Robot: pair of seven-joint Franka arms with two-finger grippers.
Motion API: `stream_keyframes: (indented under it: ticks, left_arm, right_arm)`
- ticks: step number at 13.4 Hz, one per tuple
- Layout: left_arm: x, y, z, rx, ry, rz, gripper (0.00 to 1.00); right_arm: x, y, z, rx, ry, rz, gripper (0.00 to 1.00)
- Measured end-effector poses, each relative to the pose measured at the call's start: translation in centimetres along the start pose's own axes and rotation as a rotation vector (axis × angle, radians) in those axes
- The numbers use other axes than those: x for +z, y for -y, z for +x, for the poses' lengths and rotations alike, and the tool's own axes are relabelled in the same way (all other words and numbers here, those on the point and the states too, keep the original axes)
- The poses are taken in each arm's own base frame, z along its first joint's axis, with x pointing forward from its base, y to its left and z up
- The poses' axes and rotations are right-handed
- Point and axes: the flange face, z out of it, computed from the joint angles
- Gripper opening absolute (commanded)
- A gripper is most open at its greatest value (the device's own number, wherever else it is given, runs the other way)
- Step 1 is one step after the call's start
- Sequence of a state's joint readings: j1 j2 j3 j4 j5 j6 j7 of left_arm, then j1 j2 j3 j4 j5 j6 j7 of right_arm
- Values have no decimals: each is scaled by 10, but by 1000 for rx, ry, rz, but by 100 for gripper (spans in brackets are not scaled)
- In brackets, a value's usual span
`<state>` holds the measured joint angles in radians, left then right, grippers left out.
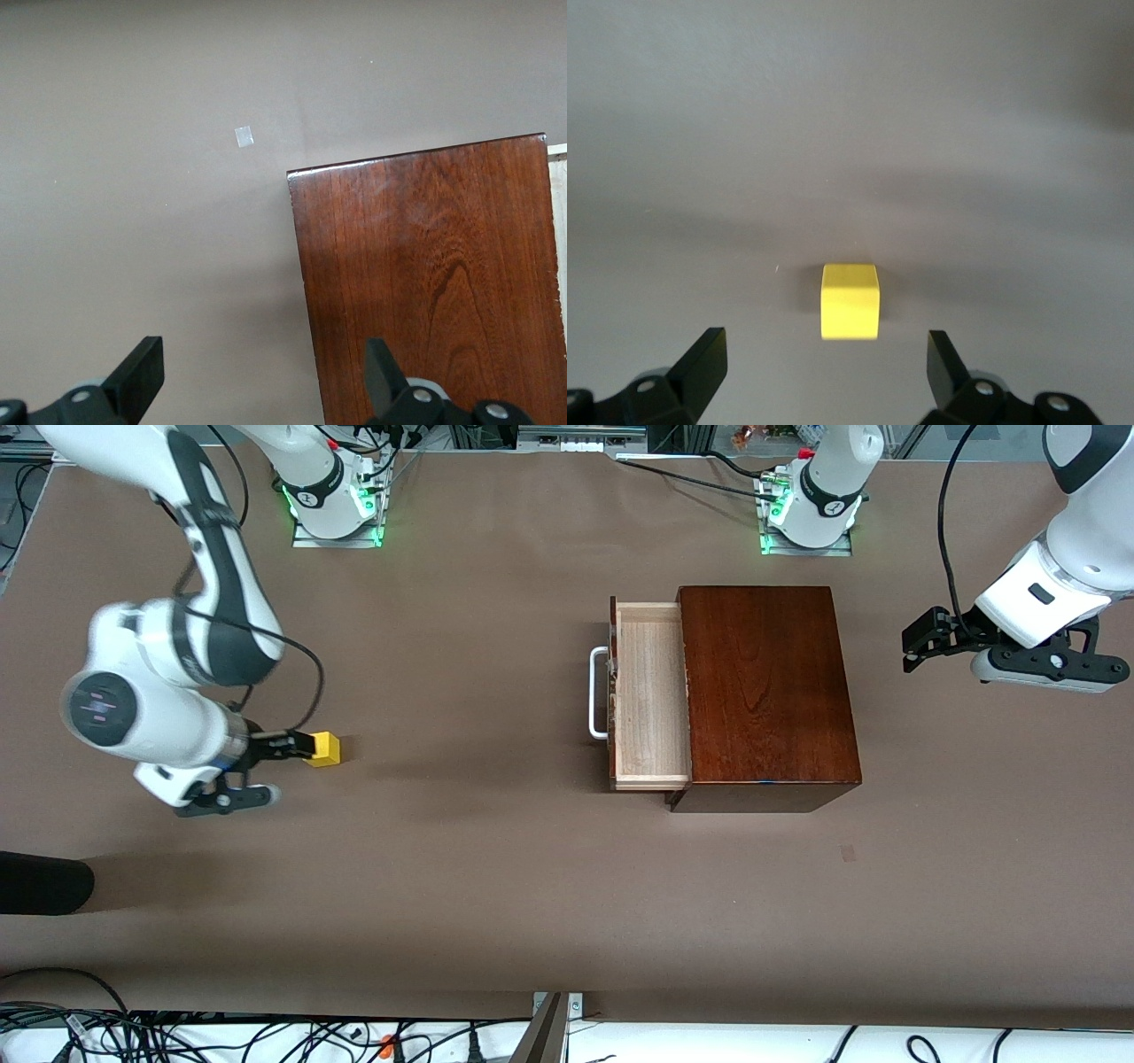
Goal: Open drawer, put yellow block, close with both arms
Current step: 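Reach the right gripper down to the yellow cube and grasp it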
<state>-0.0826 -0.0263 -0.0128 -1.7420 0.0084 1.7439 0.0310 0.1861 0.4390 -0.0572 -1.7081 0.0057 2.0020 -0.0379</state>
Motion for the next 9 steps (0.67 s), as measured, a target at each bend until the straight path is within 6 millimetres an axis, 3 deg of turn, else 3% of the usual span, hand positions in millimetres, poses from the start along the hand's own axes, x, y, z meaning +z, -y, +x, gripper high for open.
stream_keyframes:
  ticks: [2,4,9]
  left_arm:
    - [-1,0,0,1,-3,0,100]
    - [-4,0,1,2,-9,0,100]
    - [-4,0,1,2,-9,0,100]
  right_arm:
    - [47,0,-11,1,8,-1,100]
    - [76,0,-23,2,20,0,100]
    - [109,-7,-39,13,17,-3,97]
